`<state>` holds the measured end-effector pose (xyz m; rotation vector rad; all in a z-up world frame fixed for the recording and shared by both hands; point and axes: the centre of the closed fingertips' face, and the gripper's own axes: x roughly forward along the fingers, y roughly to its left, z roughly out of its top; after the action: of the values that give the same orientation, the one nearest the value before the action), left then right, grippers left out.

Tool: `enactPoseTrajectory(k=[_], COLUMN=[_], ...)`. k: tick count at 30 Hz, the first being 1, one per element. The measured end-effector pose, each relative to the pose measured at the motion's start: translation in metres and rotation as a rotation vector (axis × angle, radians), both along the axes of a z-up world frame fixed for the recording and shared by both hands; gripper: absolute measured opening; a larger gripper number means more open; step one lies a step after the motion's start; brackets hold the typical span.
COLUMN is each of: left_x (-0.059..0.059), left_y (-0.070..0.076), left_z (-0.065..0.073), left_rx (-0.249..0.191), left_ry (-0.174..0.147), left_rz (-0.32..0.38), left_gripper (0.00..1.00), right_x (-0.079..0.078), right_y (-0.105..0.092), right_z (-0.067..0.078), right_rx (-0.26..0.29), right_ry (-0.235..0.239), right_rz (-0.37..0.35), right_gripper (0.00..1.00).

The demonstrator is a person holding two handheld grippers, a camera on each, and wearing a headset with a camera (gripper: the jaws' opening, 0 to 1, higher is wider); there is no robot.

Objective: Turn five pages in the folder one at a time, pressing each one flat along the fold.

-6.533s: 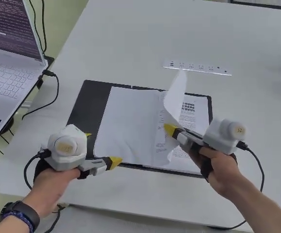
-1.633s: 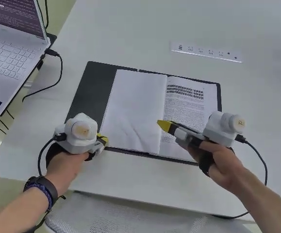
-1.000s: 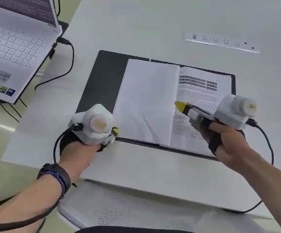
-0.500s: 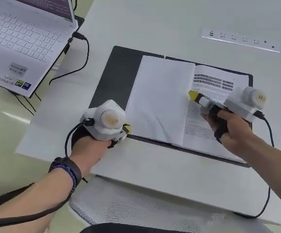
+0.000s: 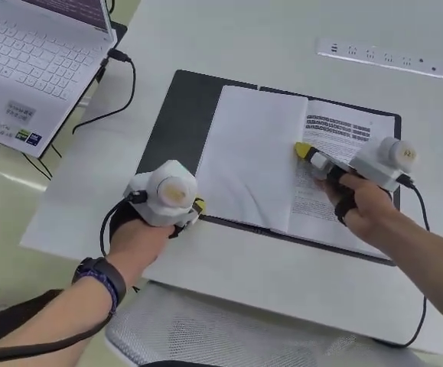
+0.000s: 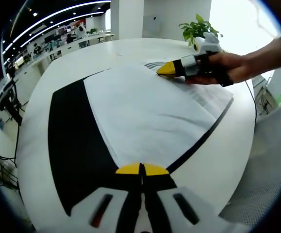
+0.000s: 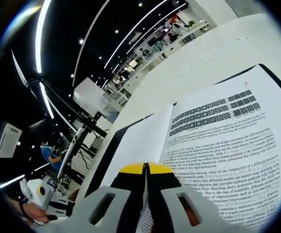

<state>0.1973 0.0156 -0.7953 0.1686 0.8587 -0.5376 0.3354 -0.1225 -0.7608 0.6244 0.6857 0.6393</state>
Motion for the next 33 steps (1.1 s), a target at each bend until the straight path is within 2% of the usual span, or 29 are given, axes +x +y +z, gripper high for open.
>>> enactPoseTrajectory(k=[4, 9, 12, 14, 20, 22, 24, 26, 30, 33], left_x=[0.0, 0.0, 0.0, 0.0, -0.001, 0.0, -0.001, -0.001, -0.001, -0.002], left_y=[0.0, 0.0, 0.001, 0.001, 0.001, 0.001, 0.001, 0.001, 0.002, 0.002], left_z=[0.0, 0.0, 0.001, 0.001, 0.001, 0.001, 0.001, 0.001, 0.001, 0.001], left_rx=[-0.009, -0.013, -0.021, -0.026, -0.023, -0.033, -0.038, -0.033, -0.046, -0.036], left_ry=[0.008, 0.007, 0.01, 0.02, 0.028, 0.033, 0.038, 0.038, 0.038, 0.034], left_rz=[0.014, 0.017, 0.023, 0.033, 0.025, 0.036, 0.044, 0.036, 0.037, 0.032], left_gripper=[0.0, 0.0, 0.0, 0.0, 0.0, 0.0, 0.0, 0.0, 0.0, 0.0], right_x=[0.014, 0.035, 0.045, 0.05, 0.065, 0.07, 0.074, 0.079, 0.088, 0.1], right_y=[0.001, -0.001, -0.003, -0.003, -0.003, -0.005, -0.005, -0.004, -0.005, -0.005], right_z=[-0.001, -0.003, -0.003, -0.002, 0.004, 0.004, 0.005, 0.005, 0.004, 0.001], right_rx=[-0.011, -0.003, 0.027, 0.021, 0.055, 0.075, 0.069, 0.039, 0.028, 0.01], right_ry=[-0.021, -0.028, -0.015, -0.029, -0.033, -0.018, -0.028, -0.052, -0.063, -0.072], right_rz=[-0.03, -0.112, -0.163, -0.185, -0.268, -0.301, -0.32, -0.324, -0.348, -0.351], right_gripper=[0.0, 0.0, 0.0, 0.0, 0.0, 0.0, 0.0, 0.0, 0.0, 0.0])
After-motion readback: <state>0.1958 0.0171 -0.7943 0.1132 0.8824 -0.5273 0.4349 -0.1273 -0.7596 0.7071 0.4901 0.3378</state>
